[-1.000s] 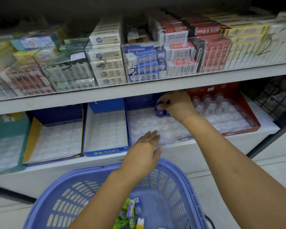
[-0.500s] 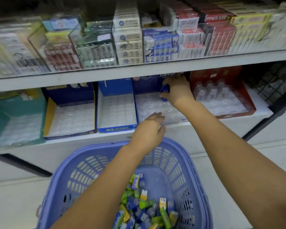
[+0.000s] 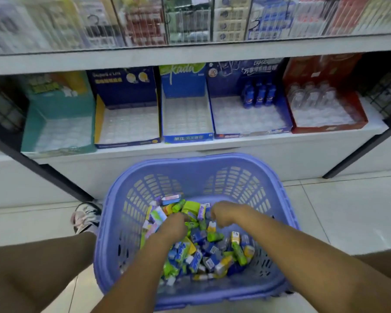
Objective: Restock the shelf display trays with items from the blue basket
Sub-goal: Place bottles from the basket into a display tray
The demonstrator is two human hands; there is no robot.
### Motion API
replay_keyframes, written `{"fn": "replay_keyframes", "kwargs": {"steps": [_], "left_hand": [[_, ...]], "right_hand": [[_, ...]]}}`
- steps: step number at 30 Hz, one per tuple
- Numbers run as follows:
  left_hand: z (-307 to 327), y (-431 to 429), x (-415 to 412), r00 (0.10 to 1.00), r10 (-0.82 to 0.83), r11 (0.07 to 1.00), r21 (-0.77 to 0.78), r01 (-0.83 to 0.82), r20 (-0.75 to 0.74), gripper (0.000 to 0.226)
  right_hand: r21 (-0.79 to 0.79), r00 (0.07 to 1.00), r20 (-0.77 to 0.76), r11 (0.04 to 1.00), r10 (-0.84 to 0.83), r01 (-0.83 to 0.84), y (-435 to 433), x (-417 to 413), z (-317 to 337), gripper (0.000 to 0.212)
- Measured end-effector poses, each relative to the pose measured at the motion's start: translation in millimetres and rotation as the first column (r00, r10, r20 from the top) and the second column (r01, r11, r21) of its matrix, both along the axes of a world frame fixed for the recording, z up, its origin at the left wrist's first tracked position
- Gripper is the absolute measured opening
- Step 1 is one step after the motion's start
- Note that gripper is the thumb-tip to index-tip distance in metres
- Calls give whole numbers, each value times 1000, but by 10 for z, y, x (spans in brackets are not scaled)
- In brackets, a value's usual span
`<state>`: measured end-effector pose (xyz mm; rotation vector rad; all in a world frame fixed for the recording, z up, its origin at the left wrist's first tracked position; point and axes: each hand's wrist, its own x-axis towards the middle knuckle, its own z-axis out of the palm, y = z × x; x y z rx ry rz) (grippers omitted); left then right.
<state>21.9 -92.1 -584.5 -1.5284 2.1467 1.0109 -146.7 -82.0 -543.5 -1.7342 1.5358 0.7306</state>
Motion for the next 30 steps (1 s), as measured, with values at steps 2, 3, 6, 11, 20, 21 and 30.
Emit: {"fn": "replay_keyframes", "kwargs": {"steps": [2, 3, 6, 11, 20, 21, 30], "left_hand": [[-153, 44, 47, 999, -16, 1000, 1, 16, 39, 41], [-212, 51, 53, 998, -22, 1000, -20, 23, 54, 39], [-319, 31, 9, 991, -46, 992, -111, 60, 124, 35], [-496, 4, -111, 959, -55, 976, -188, 110, 278, 30], [-246, -201, -176, 956, 131, 991, -18, -131, 261, 12], [-119, -269, -164, 963, 159, 983, 50, -174, 219, 15], [1229, -640, -96, 616, 688, 673, 654, -346, -383, 13]], "right_hand": [[32, 1000, -6, 999, -26, 26, 122, 24, -314, 16], [40, 999, -9, 999, -36, 37, 171, 17, -452, 27], [15, 994, 43, 995, -101, 100, 260, -4, -667, 13], [-46, 974, 162, 985, -158, 167, 232, -64, -899, 15], [439, 591, 463, 750, -661, 494, -199, -253, -278, 37], [480, 528, 503, 729, -685, 489, -257, -288, -122, 29], [387, 55, 871, 752, -487, 533, -554, -736, 1258, 23]]}}
